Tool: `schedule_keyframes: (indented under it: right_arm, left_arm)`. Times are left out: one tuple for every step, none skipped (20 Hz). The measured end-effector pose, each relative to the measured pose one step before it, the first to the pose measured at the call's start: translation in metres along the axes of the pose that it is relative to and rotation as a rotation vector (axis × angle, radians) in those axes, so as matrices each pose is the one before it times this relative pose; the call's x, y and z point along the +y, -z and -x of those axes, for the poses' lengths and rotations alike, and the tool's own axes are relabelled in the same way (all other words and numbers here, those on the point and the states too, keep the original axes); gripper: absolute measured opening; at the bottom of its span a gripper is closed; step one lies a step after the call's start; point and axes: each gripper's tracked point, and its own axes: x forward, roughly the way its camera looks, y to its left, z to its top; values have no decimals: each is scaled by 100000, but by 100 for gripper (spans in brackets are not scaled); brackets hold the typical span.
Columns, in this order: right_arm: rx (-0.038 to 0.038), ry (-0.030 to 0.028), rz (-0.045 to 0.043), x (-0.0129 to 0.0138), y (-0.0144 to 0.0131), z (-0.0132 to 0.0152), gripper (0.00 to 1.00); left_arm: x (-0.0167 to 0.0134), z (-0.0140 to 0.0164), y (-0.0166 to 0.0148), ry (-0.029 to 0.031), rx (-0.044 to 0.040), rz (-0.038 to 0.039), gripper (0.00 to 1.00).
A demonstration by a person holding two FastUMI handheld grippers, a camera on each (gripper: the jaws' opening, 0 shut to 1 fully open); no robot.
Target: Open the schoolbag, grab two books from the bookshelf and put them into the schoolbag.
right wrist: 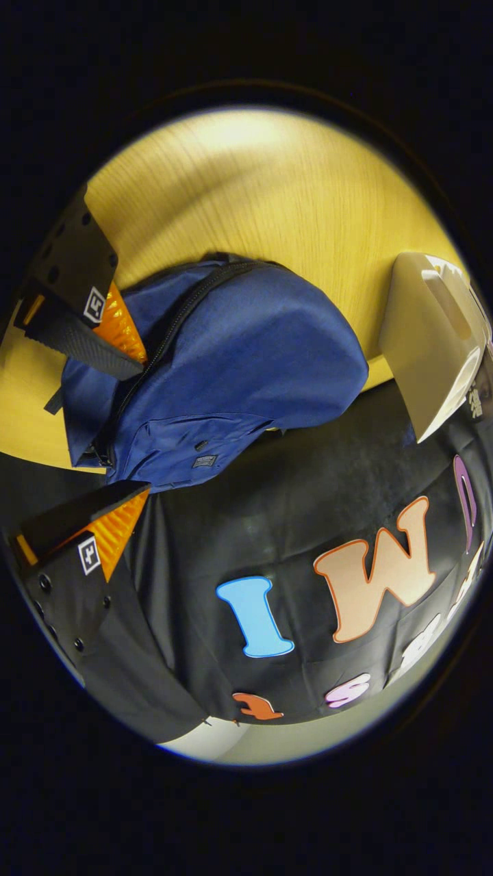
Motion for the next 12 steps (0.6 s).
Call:
schedule_keyframes:
  right_arm:
    - [-419, 156, -1574, -124, -361, -134, 100]
    - [-718, 194, -1258, -37, -531, -244, 94]
    - [-875, 232, -744, -20, -651, -144, 88]
    - [-1273, 226, -335, -27, -587, -171, 87]
    - [-1552, 76, -211, 104, -796, -209, 90]
    - [-1252, -303, -185, 232, -565, -202, 94]
    - [-754, -507, -433, 241, -493, -184, 97]
    - [-922, -388, -696, 191, -264, -96, 100]
    - [-706, -191, -703, 155, -485, -16, 95]
    - [-445, -556, -520, 279, -554, -546, 89]
    - [87, -1290, -292, 486, -267, -309, 81]
    - [792, -1350, 183, 712, 92, -285, 73]
  left_arm:
    - [-28, -119, 149, -15, 350, 352, 94]
    - [-20, -72, 21, -190, 279, 340, 94]
    - [-27, -47, 45, -217, 210, 340, 94]
    - [8, -71, 18, -134, 235, 300, 94]
    - [-19, -5, 149, -43, 346, 264, 94]
    - [-38, -40, -8, -146, 309, 271, 94]
    - [41, 26, 132, -171, 225, 242, 94]
    - [46, -1, 30, -400, 173, 176, 94]
    - [46, 12, -44, -233, 120, 168, 94]
    - [9, 75, 111, -277, 186, 115, 94]
    - [60, -3, 91, -243, 336, 50, 94]
    - [64, 63, 69, -267, 317, 115, 94]
